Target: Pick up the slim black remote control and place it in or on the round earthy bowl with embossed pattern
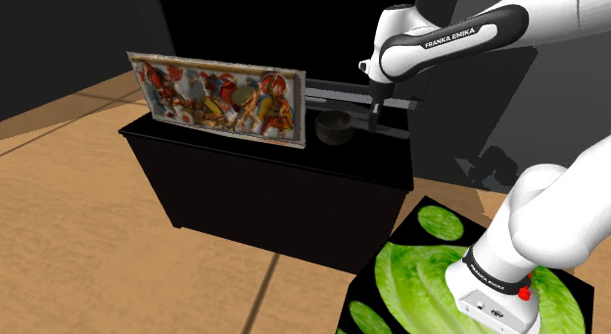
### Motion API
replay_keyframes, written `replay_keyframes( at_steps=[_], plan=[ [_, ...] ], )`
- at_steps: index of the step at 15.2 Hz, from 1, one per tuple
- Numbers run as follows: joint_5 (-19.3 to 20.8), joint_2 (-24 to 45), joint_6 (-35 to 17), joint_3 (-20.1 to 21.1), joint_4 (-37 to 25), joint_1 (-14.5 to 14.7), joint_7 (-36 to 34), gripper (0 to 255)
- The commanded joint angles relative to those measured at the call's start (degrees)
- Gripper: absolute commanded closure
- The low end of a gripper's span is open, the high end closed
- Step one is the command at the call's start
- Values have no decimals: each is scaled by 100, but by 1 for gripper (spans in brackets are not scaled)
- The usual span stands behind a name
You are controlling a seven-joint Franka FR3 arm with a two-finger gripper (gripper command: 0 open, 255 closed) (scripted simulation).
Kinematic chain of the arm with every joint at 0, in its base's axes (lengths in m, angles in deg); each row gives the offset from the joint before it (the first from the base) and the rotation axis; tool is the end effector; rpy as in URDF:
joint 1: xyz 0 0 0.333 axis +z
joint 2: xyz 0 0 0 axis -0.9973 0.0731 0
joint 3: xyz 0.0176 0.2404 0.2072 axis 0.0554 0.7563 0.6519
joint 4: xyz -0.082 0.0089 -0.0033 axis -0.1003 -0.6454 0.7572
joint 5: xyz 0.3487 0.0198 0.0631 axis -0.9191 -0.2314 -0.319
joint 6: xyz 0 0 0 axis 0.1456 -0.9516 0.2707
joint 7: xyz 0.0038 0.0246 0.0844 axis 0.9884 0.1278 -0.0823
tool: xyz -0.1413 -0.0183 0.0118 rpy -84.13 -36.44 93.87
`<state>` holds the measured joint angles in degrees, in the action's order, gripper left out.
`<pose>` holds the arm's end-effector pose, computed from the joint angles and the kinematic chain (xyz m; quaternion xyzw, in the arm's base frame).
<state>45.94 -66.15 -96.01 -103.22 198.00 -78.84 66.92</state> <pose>0.4220 -0.0857 0.4359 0.9752 0.2173 0.0137 0.0387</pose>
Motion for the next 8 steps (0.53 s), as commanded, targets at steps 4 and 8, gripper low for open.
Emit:
replay_keyframes(
  at_steps=[4, 8],
  plan=[
    [-10, -113, 402, 36, -287, 8, 11, 255],
    [-141, 333, 503, 9, -829, 68, 77, 255]
  ],
)
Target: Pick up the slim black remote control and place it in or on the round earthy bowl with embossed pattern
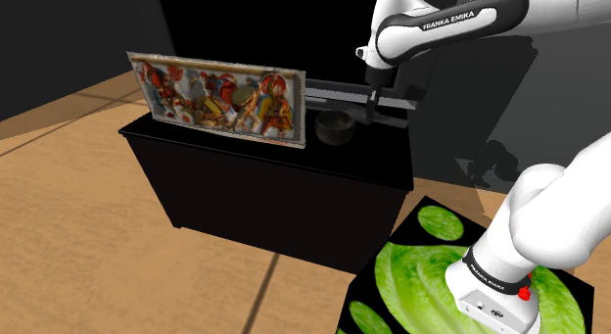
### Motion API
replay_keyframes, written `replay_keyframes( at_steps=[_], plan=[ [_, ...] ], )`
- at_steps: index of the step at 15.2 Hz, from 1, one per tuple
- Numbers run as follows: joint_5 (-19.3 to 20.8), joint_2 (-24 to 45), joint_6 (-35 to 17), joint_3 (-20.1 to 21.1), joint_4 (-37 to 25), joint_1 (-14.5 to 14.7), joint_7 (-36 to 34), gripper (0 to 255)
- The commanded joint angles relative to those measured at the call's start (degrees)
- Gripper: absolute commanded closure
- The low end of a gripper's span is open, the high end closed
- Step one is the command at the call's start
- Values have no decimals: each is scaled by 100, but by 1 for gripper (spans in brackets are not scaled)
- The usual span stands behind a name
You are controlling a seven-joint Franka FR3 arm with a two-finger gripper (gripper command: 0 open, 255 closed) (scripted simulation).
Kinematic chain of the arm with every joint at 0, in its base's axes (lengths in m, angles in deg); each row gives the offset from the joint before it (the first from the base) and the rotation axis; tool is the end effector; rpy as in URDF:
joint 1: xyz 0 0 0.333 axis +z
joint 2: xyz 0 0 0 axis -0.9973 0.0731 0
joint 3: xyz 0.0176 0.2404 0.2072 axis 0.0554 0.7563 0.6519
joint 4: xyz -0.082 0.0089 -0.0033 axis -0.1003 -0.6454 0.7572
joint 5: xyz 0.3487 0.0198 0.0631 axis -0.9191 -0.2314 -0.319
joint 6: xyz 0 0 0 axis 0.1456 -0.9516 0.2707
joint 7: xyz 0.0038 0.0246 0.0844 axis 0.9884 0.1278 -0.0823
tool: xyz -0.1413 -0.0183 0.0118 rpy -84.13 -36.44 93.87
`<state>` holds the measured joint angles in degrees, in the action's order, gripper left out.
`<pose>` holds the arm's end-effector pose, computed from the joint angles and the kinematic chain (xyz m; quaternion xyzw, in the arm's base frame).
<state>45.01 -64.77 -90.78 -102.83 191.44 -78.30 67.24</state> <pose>0.4367 -0.0837 0.4680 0.9753 0.2173 0.0136 0.0386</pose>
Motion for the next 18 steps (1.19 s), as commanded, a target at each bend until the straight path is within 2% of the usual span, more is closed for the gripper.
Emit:
replay_keyframes(
  at_steps=[1, 7, 12, 18],
  plan=[
    [-116, 433, -27, -47, -400, 37, 78, 255],
    [-568, 1862, 100, -107, -1917, 74, 306, 255],
    [-939, 3061, 436, -86, -3407, -34, 469, 255],
    [-960, 3142, 3, -69, -3052, -39, 466, 255]
  ],
)
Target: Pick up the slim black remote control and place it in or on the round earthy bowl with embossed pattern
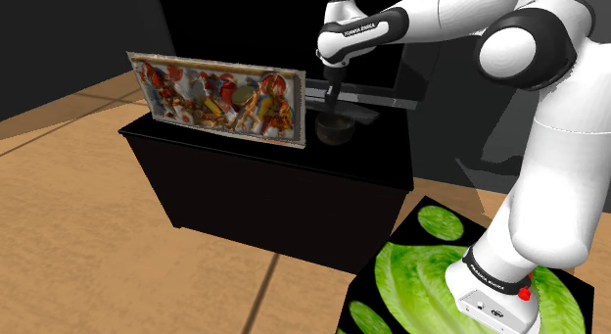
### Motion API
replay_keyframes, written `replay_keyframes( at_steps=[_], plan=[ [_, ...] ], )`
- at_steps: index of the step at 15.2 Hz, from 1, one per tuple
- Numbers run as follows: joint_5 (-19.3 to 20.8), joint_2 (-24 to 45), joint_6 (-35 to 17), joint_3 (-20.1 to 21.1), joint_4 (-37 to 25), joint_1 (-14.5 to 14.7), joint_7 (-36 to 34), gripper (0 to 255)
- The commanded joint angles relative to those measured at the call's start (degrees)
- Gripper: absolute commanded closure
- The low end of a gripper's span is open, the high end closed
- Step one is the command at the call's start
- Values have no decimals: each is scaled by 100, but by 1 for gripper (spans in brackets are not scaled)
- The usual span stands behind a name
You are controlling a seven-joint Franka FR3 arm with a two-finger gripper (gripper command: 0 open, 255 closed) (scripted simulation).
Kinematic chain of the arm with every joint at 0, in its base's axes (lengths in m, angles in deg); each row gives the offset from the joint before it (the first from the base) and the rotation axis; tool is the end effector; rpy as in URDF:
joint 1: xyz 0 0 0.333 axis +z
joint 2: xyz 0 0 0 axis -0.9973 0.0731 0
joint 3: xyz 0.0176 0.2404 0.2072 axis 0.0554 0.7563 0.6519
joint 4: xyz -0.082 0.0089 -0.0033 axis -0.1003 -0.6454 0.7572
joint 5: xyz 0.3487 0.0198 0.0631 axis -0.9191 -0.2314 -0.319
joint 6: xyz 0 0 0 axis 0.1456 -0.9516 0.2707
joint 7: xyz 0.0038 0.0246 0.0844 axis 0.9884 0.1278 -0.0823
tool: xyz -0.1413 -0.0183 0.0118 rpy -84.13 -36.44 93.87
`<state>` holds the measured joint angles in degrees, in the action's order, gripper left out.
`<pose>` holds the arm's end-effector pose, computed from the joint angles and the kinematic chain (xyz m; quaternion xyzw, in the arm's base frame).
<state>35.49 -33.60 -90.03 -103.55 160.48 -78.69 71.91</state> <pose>0.6035 -0.0849 0.4314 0.9752 0.2174 0.0130 0.0386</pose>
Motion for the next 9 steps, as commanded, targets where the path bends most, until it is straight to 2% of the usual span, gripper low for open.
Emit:
replay_keyframes(
  at_steps=[1, 5, 9],
  plan=[
    [-14, 44, -142, 5, 95, -2, 0, 255],
    [-39, 128, -421, 15, 293, -6, 5, 255],
    [-41, 137, -449, 17, 312, -7, 5, 255]
  ],
)
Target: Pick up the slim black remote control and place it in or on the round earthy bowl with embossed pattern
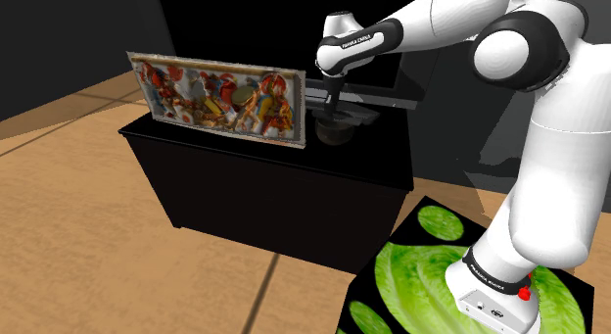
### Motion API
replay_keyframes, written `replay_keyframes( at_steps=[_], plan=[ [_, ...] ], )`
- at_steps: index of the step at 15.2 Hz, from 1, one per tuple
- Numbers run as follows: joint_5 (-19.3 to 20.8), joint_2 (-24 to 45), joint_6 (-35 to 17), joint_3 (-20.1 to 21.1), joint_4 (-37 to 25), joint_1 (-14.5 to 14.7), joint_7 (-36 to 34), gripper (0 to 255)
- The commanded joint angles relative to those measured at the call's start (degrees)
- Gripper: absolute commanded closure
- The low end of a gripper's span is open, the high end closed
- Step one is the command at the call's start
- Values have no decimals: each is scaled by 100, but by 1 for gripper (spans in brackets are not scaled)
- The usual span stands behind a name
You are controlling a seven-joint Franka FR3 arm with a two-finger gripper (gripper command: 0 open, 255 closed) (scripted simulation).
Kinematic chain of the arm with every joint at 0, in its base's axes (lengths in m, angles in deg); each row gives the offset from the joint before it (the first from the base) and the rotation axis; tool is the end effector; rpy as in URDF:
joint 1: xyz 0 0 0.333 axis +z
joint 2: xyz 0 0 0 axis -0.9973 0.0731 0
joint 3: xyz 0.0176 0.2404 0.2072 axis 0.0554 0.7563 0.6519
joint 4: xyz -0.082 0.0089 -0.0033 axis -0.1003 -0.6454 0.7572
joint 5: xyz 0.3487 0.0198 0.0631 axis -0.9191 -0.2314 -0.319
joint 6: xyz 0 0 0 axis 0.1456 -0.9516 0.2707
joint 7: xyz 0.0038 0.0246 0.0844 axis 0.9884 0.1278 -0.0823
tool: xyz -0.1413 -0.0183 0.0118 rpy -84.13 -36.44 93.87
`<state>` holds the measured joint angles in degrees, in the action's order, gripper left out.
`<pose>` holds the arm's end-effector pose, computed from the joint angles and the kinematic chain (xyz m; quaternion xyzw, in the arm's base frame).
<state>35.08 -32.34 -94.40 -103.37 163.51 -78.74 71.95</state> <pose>0.6054 -0.0843 0.4021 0.9752 0.2176 0.0142 0.0387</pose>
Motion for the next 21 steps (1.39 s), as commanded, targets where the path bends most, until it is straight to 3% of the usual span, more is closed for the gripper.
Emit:
replay_keyframes(
  at_steps=[1, 4, 5, 10, 14, 21],
  plan=[
    [0, 11, -12, -1, 8, -3, 1, 255],
    [0, 11, -12, -1, 8, -3, 1, 255],
    [0, 11, -9, -1, 6, -1, -1, 0],
    [0, 11, -12, -1, 8, -3, 1, 0],
    [69, -211, 637, -15, -425, 34, -43, 0],
    [69, -211, 637, -15, -425, 34, -43, 0]
  ],
)
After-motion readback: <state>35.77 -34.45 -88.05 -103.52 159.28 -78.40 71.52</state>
